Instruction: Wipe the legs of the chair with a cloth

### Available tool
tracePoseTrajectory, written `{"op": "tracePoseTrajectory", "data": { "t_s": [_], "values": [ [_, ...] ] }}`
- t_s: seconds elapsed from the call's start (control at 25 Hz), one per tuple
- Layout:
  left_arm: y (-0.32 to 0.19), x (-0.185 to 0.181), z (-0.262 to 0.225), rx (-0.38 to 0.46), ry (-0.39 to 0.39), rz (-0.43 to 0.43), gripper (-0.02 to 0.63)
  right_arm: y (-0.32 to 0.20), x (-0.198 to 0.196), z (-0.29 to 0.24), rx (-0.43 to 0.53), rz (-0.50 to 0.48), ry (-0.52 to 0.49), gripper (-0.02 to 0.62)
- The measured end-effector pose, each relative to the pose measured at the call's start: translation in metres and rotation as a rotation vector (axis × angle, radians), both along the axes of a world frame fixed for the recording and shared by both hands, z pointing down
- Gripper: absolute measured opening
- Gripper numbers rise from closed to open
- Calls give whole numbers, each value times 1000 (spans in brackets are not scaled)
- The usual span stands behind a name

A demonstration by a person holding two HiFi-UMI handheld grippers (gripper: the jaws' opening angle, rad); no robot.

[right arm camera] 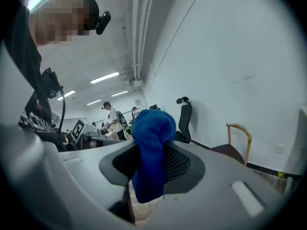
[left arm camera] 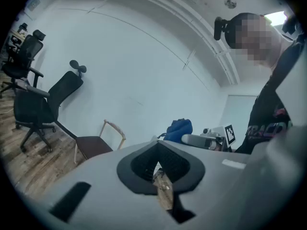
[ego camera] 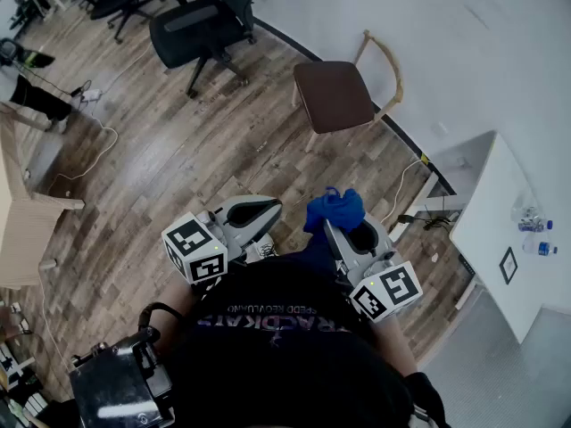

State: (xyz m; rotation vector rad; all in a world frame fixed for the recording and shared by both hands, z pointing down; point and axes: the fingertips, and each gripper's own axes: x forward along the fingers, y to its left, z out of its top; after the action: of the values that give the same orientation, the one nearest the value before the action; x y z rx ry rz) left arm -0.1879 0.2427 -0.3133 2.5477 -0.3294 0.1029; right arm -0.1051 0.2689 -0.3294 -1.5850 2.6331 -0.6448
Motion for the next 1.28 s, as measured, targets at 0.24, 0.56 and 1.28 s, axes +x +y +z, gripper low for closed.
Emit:
{"op": "tracePoseTrajectory", "data": {
  "t_s": [0.24,0.56,1.28],
  "values": [
    [-4,-5,0,3,-1,-12,6,-2,-2,0,3,0,0,138],
    [-3,-5,1,-3,1,-11,6,-2,-1,-2,9,9,-27,141],
    [-3,27,22,-63,-9,24,6,-3,40,14,-27,89,-69,141]
  ]
}}
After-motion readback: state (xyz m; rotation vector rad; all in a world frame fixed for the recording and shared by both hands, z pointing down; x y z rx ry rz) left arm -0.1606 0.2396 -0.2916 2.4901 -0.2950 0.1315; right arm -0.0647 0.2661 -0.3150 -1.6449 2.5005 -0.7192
